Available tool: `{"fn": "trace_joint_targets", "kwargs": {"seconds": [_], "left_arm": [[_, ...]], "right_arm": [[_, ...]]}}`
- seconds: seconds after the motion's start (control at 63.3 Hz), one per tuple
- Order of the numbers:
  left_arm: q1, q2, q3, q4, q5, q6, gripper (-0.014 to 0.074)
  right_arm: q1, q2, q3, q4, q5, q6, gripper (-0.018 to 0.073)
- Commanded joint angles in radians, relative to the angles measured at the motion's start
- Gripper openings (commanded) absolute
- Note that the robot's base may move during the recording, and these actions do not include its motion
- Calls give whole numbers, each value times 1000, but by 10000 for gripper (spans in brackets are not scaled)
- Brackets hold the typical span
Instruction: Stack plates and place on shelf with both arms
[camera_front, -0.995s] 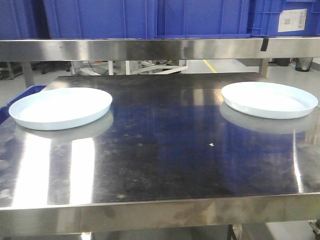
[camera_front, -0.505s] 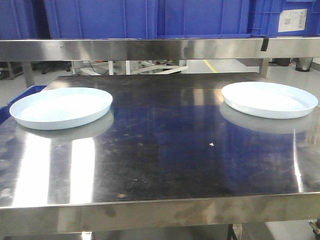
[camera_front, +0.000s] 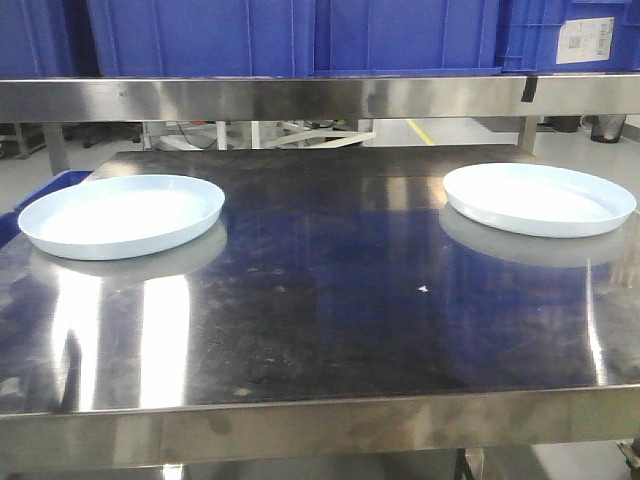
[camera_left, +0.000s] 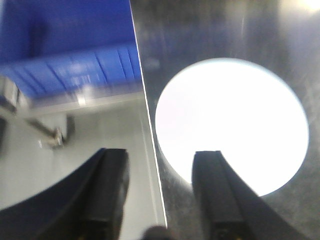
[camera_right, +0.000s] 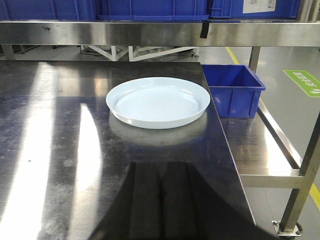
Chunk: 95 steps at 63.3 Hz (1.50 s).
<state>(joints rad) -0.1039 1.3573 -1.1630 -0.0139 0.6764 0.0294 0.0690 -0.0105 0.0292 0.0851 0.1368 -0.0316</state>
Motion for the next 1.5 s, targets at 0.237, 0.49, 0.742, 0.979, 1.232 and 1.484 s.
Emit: {"fn": "trace_joint_targets", "kwargs": {"seconds": [0.237,0.49,0.742,0.979,1.232,1.484], "left_arm": [[31,260,-172,-148,16,-7,553],[50,398,-193,-161,23,-7,552],[50,477,-193,-191,13,-7,552],[50,481,-193,-193,-2,-7,406],[50,481,-193,-220,-16,-8,77],[50,481,-193,-241,-36,-8,89]], "right_arm": [[-3,-21,-16,-10,-84,-4,57],[-3,-21,-16,-10,-84,-4,57],[-3,-21,-16,-10,-84,-4,57],[-3,-21,-16,-10,-84,-4,57],[-3,-21,-16,-10,-84,-4,57],[-3,-21,-16,-10,-84,-4,57]]}}
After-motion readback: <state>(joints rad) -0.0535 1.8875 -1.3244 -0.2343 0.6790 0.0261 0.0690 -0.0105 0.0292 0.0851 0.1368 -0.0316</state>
